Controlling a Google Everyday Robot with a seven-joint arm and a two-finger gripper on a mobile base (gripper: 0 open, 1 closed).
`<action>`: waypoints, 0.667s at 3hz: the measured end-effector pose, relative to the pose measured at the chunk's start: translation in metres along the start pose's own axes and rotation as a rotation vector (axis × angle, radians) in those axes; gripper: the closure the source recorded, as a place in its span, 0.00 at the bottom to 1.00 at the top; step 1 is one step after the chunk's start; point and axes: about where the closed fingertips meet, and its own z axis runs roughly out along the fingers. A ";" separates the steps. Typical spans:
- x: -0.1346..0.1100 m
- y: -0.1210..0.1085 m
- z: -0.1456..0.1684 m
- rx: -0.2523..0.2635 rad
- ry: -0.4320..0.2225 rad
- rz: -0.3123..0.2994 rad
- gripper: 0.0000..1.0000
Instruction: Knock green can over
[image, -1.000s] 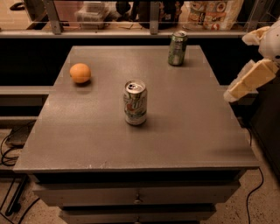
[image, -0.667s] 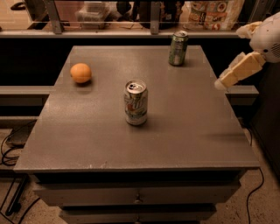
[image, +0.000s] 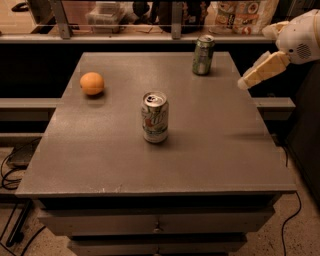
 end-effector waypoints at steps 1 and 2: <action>-0.002 -0.013 0.023 0.007 -0.033 0.022 0.00; 0.007 -0.038 0.056 0.019 -0.091 0.077 0.00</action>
Offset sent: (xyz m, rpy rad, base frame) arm 0.1151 0.0004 -0.0552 0.2177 -0.0147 -0.0736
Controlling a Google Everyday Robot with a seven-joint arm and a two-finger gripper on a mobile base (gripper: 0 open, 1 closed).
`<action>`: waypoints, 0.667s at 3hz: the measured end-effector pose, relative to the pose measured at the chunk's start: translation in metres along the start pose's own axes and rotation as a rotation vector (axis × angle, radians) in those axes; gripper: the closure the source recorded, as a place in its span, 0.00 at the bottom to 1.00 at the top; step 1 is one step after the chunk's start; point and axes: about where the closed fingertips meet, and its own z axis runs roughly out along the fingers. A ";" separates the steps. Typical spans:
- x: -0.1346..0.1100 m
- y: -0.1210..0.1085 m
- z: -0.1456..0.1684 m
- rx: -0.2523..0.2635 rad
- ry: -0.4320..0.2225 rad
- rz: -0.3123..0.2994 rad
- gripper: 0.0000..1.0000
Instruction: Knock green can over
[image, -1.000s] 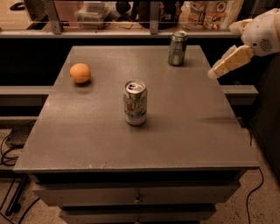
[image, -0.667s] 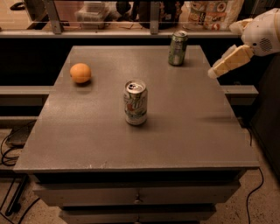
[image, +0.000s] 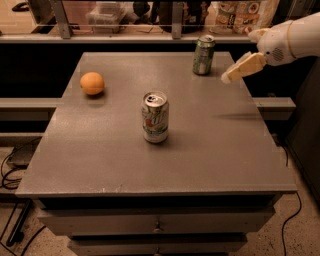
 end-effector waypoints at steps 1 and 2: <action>0.010 -0.025 0.038 0.001 -0.055 0.046 0.00; 0.012 -0.041 0.077 0.005 -0.098 0.087 0.00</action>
Offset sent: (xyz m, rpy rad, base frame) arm 0.1248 0.0263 -0.0582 0.2027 -0.0115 -0.0559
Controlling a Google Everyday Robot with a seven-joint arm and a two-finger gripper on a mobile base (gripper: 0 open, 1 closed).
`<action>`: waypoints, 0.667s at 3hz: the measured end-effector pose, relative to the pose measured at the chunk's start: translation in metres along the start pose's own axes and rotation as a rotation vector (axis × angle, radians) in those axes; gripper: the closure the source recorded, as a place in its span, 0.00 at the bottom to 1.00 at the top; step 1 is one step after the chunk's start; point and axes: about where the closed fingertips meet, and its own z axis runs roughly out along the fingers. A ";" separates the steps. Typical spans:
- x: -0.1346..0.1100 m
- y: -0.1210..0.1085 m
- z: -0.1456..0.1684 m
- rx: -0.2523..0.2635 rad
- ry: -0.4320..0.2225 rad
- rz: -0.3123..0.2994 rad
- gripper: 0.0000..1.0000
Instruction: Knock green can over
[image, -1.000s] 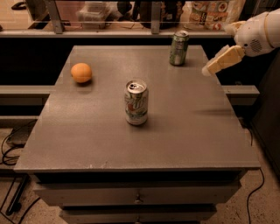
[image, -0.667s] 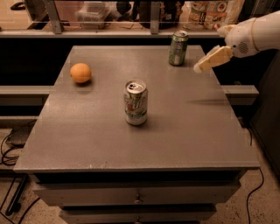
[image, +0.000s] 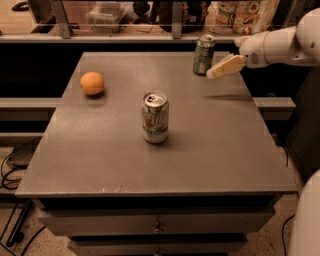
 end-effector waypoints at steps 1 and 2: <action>0.002 -0.009 0.039 0.000 -0.036 0.039 0.00; -0.002 -0.011 0.058 -0.002 -0.056 0.051 0.00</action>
Offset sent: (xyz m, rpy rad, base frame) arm 0.0616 0.0414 -0.0225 0.1016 -0.0083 -0.0190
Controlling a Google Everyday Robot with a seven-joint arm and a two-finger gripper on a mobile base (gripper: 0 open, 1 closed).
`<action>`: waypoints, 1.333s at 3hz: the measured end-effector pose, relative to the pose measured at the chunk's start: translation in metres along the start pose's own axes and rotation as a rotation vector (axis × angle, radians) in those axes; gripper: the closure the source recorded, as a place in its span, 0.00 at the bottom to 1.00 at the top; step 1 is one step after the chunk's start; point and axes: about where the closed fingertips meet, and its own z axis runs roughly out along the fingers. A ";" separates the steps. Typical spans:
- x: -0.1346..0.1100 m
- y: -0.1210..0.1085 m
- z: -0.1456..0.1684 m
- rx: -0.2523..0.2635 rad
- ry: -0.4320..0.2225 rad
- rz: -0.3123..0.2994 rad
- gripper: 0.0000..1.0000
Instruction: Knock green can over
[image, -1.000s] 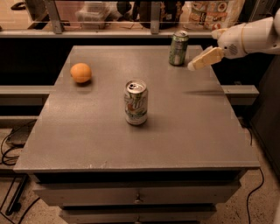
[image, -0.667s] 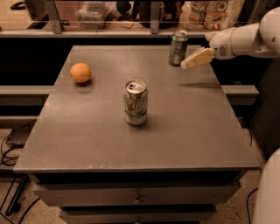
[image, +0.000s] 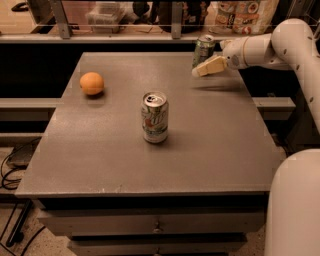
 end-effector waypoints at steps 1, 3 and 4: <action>-0.020 0.014 0.019 -0.059 -0.040 -0.014 0.26; -0.050 0.047 0.019 -0.135 0.000 -0.187 0.72; -0.062 0.068 0.007 -0.141 0.091 -0.379 0.95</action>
Offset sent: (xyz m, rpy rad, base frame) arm -0.0097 0.0565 0.0449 -0.0270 -0.0883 0.1860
